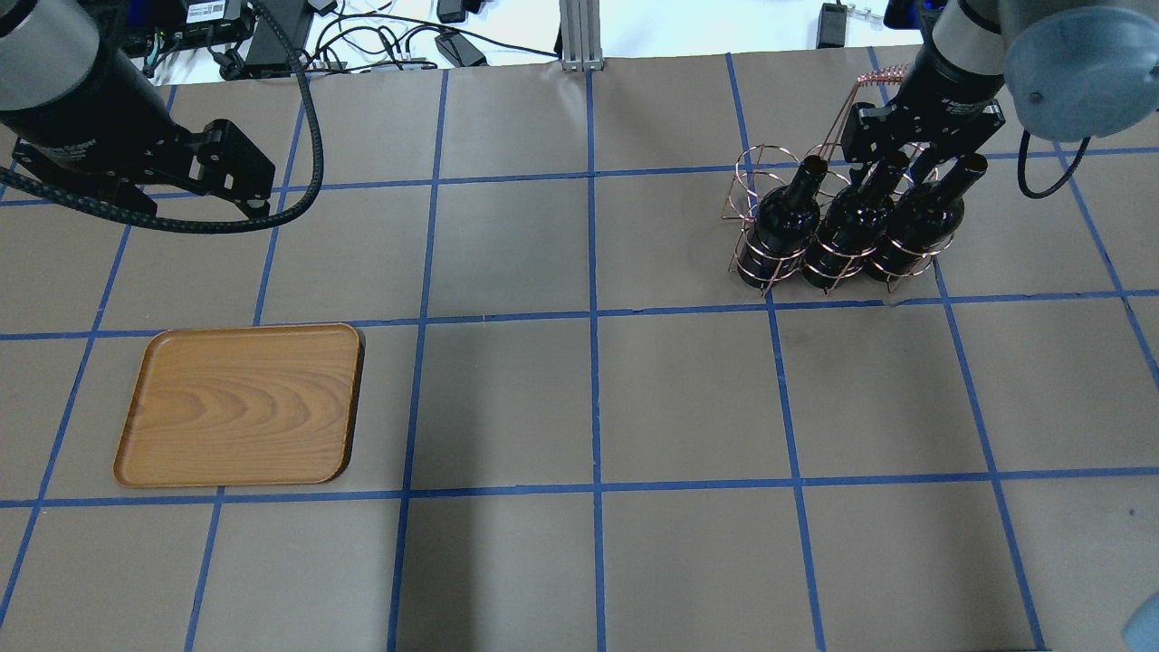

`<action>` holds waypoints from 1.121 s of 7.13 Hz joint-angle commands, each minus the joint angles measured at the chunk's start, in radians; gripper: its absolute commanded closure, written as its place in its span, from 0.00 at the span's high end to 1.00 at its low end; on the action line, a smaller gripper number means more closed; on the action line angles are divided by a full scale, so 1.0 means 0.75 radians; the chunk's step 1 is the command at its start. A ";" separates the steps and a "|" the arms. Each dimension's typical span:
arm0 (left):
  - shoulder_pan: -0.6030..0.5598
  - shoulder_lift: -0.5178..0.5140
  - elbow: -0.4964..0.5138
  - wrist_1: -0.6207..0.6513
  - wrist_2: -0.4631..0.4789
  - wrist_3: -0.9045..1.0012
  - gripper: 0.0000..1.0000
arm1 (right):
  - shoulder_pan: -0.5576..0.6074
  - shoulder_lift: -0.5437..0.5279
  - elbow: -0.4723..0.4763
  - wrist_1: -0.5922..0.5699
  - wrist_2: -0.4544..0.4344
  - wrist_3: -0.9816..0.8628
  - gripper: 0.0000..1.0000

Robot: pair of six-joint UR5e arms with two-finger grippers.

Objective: Take wine from basket and place on tray
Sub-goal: 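Close the right gripper on the middle bottle's neck and lift it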

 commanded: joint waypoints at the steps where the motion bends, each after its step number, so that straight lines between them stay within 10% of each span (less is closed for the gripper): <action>1: 0.000 0.000 0.000 0.002 0.000 0.000 1.00 | 0.000 0.004 0.001 0.012 -0.007 -0.004 0.59; 4: 0.000 0.000 0.000 0.002 0.000 0.000 1.00 | 0.000 0.004 -0.003 0.003 -0.015 -0.012 0.08; 6: 0.000 0.000 0.000 0.002 0.000 0.000 1.00 | 0.000 -0.018 -0.046 0.020 -0.022 0.006 0.03; 8: 0.000 0.000 0.000 0.002 0.000 0.000 1.00 | 0.000 -0.089 -0.345 0.477 -0.042 0.008 0.06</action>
